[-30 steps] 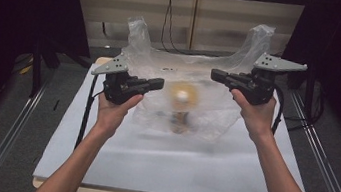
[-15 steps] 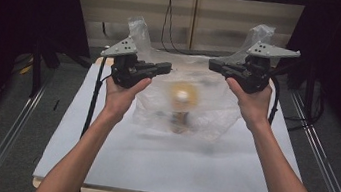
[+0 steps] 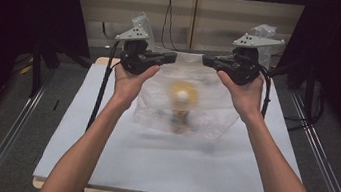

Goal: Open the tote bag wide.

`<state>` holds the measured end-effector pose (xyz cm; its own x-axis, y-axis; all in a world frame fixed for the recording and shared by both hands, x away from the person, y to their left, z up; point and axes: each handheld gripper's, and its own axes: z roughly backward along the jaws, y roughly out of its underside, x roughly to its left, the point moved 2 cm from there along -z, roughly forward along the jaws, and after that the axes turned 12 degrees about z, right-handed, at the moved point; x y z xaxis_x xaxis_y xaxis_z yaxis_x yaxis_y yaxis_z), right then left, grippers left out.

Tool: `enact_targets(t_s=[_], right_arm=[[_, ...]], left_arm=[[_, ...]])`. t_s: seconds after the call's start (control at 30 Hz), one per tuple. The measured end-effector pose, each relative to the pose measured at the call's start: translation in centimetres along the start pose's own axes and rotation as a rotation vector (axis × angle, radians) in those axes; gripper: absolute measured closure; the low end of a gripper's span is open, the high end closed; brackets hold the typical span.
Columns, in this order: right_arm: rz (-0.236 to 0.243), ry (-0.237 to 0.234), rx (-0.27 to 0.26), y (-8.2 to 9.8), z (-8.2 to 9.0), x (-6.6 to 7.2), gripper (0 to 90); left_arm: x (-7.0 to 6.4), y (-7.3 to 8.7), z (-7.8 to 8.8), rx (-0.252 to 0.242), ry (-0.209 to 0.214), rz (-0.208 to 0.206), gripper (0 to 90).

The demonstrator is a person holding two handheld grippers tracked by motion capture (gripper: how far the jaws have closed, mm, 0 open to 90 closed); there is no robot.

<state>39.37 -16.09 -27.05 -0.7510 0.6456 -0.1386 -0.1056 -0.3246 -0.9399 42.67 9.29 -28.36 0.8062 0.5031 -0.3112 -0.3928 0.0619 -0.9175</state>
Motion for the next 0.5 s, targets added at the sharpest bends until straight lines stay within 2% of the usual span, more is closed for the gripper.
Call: enact_targets(t_s=[0.07,0.17,0.2,0.5], right_arm=[[-0.002,0.0,0.005,0.2,-0.1,0.0,90.0],[-0.007,0.011,0.035,1.0,-0.4,-0.2,90.0],[-0.005,0.023,0.052,1.2,-0.7,-0.2,90.0],[-0.032,-0.014,0.086,3.2,-2.1,0.4,90.0]], left_arm=[[0.2,0.4,-0.3,0.013,-0.008,0.003,90.0],[0.5,0.9,-1.0,0.062,-0.038,-0.02,90.0],[0.6,1.0,-1.1,0.071,-0.036,-0.017,90.0],[1.2,2.7,-1.8,0.132,-0.052,-0.018,90.0]])
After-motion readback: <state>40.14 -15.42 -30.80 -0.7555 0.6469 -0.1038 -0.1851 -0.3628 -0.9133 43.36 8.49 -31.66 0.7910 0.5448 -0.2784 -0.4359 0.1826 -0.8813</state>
